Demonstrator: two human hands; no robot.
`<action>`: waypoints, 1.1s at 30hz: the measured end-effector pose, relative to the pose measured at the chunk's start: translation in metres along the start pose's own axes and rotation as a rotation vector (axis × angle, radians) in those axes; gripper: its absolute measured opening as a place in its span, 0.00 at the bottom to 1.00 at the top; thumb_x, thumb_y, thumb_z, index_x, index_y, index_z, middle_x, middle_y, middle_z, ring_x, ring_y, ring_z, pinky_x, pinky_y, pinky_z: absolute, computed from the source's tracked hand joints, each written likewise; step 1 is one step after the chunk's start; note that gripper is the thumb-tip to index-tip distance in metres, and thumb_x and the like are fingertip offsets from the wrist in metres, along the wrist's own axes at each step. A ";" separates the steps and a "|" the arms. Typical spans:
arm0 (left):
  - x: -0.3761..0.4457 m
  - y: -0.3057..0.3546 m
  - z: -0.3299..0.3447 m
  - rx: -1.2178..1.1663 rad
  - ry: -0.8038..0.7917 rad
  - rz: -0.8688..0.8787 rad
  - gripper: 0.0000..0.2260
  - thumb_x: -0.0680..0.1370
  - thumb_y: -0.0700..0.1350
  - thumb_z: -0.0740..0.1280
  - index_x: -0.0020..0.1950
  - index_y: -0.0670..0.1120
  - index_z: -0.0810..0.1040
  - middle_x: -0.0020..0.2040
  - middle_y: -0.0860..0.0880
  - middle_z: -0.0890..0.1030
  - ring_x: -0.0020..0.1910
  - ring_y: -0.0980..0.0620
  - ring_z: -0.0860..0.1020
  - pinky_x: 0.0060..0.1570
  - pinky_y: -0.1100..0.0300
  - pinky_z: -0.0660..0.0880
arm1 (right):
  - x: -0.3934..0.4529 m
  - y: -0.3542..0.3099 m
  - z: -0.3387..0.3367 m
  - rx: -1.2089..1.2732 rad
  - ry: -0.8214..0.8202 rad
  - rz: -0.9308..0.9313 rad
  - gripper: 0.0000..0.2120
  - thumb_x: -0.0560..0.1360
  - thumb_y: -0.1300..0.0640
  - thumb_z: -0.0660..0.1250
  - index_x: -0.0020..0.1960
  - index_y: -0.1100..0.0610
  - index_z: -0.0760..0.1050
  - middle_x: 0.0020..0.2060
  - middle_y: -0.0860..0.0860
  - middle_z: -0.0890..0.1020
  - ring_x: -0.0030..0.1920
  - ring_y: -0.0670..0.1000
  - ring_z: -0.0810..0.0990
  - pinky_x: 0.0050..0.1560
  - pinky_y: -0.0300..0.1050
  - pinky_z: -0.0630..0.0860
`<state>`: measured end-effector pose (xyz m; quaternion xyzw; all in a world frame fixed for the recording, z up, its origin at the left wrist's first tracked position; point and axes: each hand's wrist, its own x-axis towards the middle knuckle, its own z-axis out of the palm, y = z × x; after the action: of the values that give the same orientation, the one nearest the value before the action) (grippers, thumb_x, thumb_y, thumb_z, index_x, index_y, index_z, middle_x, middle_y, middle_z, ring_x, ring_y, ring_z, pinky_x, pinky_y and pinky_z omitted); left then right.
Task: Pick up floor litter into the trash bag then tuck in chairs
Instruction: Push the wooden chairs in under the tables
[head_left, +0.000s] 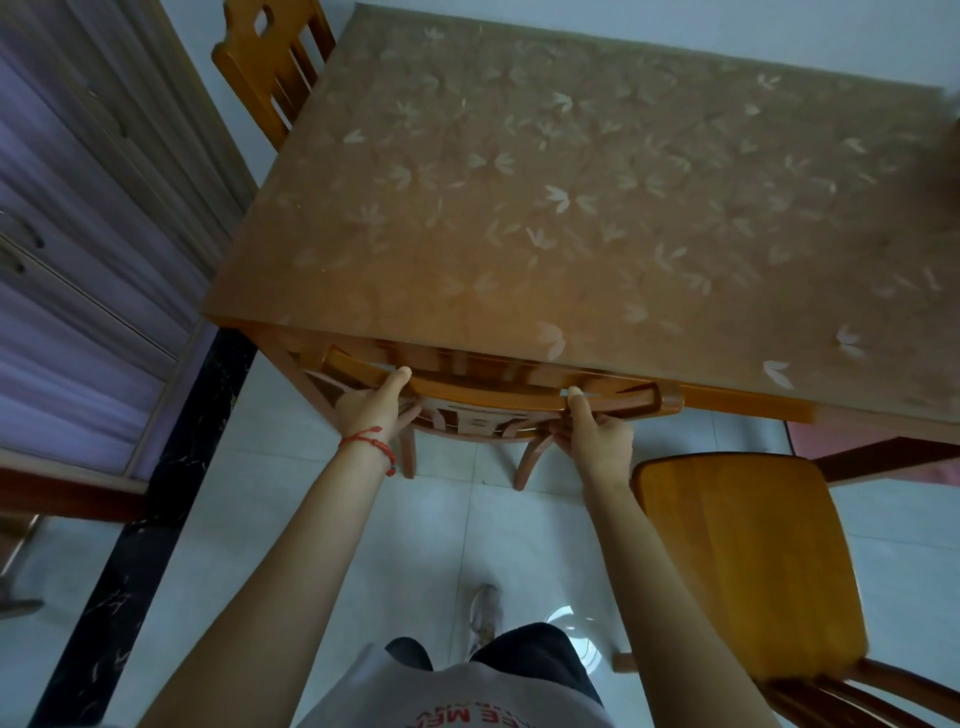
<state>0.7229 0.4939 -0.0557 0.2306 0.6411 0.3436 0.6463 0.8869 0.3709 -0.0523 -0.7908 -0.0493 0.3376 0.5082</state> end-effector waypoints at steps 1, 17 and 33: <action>0.000 0.000 -0.002 0.029 -0.021 0.003 0.11 0.73 0.43 0.70 0.49 0.37 0.75 0.47 0.38 0.80 0.45 0.44 0.81 0.43 0.54 0.80 | -0.002 -0.001 -0.001 -0.034 -0.009 -0.011 0.15 0.75 0.48 0.63 0.37 0.58 0.76 0.35 0.53 0.81 0.40 0.54 0.82 0.50 0.51 0.79; -0.062 -0.042 -0.089 1.152 -0.270 0.837 0.26 0.77 0.51 0.63 0.71 0.41 0.63 0.72 0.41 0.65 0.71 0.43 0.62 0.69 0.47 0.60 | -0.103 0.053 -0.046 -0.637 -0.029 -0.477 0.24 0.77 0.49 0.60 0.69 0.59 0.64 0.67 0.56 0.71 0.68 0.54 0.68 0.66 0.50 0.65; -0.138 -0.116 -0.137 1.537 -0.599 1.259 0.27 0.75 0.56 0.57 0.67 0.39 0.69 0.69 0.39 0.69 0.69 0.39 0.65 0.67 0.43 0.57 | -0.228 0.158 -0.107 -0.864 0.208 -0.409 0.27 0.76 0.45 0.58 0.71 0.57 0.62 0.72 0.56 0.65 0.72 0.57 0.62 0.70 0.55 0.59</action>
<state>0.6134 0.2961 -0.0589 0.9499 0.2637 0.0462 0.1614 0.7327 0.1166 -0.0467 -0.9329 -0.2884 0.0987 0.1916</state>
